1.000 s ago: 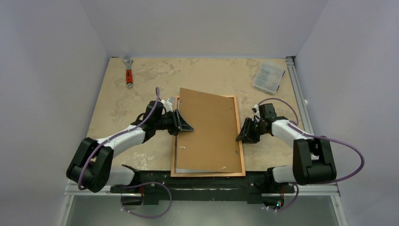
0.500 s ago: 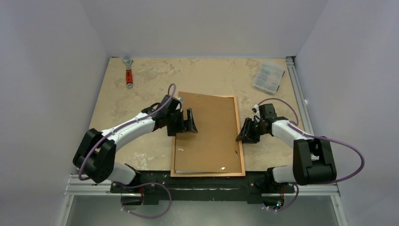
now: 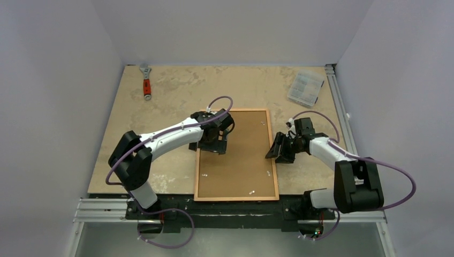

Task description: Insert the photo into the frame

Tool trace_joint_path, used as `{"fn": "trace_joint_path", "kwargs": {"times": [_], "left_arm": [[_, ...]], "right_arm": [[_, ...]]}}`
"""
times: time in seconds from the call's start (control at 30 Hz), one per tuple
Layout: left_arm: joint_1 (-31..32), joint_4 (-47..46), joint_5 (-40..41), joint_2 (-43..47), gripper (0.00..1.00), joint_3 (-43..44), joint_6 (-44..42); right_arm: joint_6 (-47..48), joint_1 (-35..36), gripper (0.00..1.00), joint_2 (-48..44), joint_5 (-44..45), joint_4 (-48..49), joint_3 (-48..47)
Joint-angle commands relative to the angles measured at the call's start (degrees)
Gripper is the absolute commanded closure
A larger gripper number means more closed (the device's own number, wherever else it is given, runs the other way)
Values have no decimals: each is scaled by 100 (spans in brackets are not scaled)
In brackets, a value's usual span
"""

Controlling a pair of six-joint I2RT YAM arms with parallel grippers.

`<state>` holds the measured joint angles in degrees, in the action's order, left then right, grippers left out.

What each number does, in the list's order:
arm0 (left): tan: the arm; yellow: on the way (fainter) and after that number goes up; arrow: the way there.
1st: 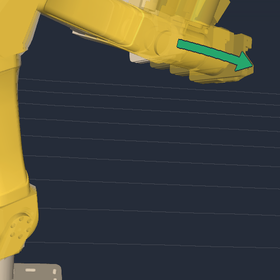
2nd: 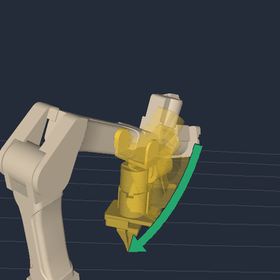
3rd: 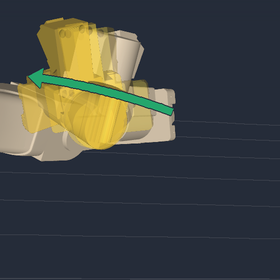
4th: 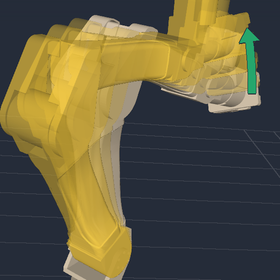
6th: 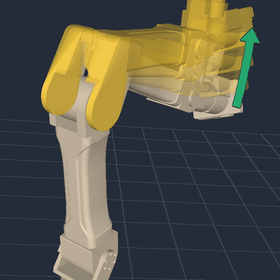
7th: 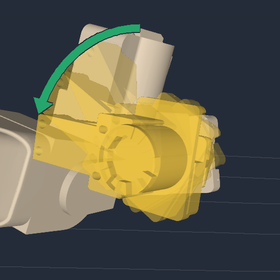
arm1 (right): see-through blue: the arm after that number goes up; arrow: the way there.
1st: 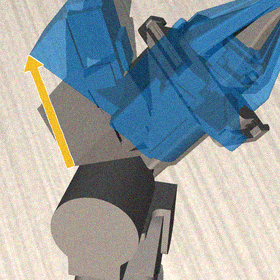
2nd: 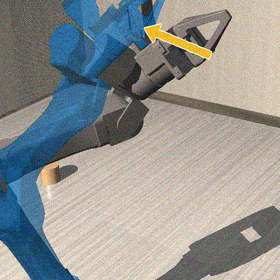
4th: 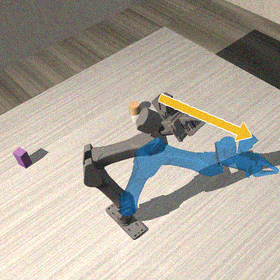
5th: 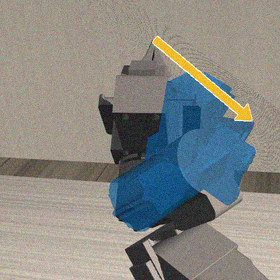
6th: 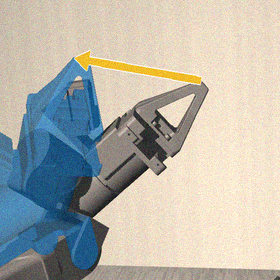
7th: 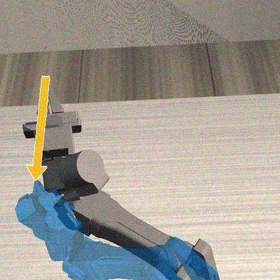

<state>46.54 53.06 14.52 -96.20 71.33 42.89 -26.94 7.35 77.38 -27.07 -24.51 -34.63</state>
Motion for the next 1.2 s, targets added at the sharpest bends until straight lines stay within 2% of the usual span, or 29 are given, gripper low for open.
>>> {"fn": "trace_joint_path", "kwargs": {"times": [0.0,0.2,0.67,0.97,1.07,1.17], "left_arm": [[56,619,876,77,0,209,115],[-7,155,611,380,0,-220,66],[-1218,-2029,-1639,1349,2,-2268,293],[-1566,-2797,-2503,832,3,-2012,174],[-1699,-2647,-2518,707,3,-1724,33],[-1696,-2258,-2126,701,2,-1622,-26]], "right_arm": [[151,-2,44,-100,228,18,16],[180,3,39,-70,214,12,-18],[-91,498,39,192,308,216,-122],[-329,925,39,905,429,312,-936],[-286,945,39,1040,544,214,-1217],[-178,952,37,1002,747,56,-1300]]}}
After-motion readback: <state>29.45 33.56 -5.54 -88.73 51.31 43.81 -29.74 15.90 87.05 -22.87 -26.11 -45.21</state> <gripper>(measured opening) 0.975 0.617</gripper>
